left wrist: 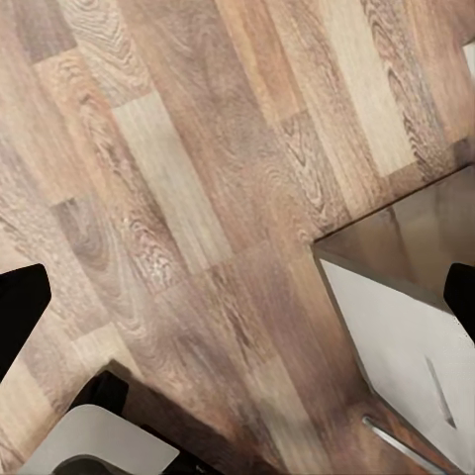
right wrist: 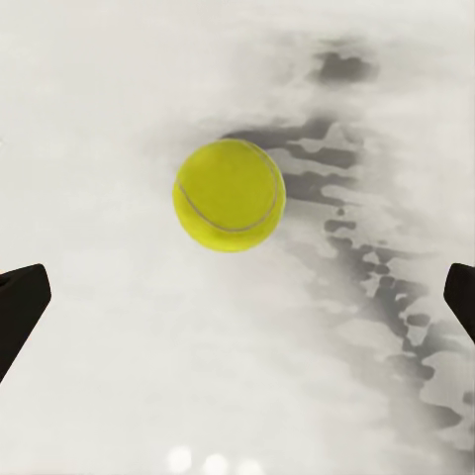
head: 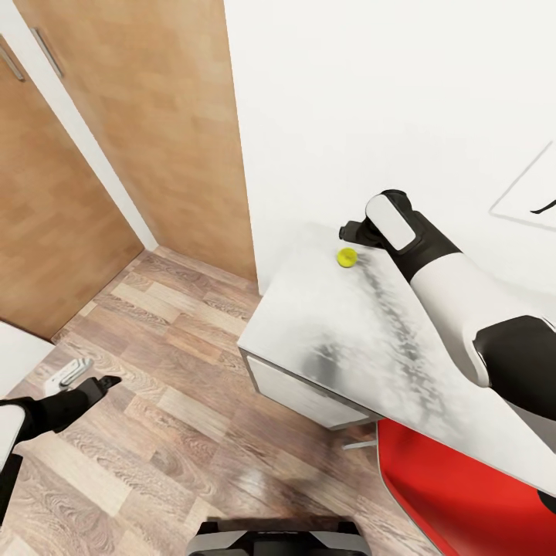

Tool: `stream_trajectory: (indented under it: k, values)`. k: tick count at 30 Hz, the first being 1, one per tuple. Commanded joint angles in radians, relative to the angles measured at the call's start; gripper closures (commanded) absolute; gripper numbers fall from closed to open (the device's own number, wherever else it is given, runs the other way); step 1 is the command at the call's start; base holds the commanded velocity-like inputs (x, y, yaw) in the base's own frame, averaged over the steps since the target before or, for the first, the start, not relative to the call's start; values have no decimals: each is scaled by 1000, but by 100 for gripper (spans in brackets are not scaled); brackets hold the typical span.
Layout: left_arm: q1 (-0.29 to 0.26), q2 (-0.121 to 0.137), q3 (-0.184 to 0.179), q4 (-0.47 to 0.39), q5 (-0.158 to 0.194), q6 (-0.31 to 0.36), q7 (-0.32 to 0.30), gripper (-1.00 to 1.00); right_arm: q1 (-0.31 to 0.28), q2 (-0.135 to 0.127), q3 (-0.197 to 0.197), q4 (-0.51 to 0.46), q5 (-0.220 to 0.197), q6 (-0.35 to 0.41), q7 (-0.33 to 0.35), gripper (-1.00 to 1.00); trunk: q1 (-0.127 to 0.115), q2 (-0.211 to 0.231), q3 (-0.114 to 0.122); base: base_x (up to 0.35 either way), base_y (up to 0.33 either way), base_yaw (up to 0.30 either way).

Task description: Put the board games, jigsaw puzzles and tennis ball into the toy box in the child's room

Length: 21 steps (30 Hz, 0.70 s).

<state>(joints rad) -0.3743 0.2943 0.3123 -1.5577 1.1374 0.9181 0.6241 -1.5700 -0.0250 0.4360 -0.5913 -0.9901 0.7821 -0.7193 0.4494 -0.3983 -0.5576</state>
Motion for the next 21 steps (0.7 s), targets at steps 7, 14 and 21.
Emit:
stream_trajectory:
  k: [7, 14, 21]
  values:
    - [-6, -5, -4, 4, 4, 5, 8, -100, -7, -2, 8, 1, -10, -1, -8, -100, 1, -2, -4, 0, 0, 0]
    - [-7, -7, -5, 5, 3, 5, 5, -100, -34, -1, 9, 9, -10, -2, -8, -100, 1, -2, -12, 0, 0, 0]
    - [-7, -7, -6, 5, 2, 6, 6, -100, -57, 0, 9, 13, -10, -5, -8, -100, 1, -2, -23, 0, 0, 1]
